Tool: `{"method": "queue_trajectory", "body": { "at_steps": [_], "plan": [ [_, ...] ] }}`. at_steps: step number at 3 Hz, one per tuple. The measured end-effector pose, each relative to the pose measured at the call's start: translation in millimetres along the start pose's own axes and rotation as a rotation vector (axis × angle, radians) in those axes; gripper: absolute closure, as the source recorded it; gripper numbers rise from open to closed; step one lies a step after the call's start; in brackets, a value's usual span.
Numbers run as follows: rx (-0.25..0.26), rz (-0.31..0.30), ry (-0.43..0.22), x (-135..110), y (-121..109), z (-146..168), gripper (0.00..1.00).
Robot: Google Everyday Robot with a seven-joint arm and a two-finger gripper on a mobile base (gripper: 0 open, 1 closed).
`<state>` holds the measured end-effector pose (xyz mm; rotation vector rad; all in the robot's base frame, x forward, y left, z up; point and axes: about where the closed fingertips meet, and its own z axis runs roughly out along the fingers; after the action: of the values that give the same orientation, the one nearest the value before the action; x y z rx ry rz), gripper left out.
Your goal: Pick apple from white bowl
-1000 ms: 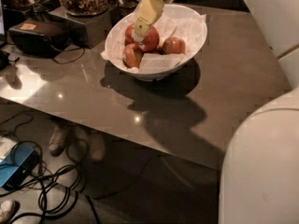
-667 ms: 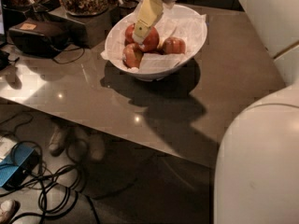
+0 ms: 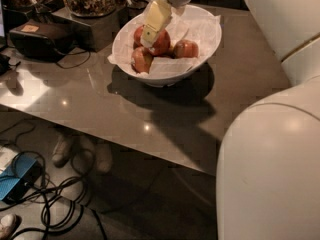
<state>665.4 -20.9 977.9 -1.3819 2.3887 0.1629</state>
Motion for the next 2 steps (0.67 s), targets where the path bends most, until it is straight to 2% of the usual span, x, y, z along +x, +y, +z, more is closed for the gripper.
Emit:
{"method": "queue_trajectory", "body": {
  "at_steps": [2],
  "plan": [
    [-0.020,-0.003,0.035,-6.3,-4.5,24.2,0.13]
  ]
}}
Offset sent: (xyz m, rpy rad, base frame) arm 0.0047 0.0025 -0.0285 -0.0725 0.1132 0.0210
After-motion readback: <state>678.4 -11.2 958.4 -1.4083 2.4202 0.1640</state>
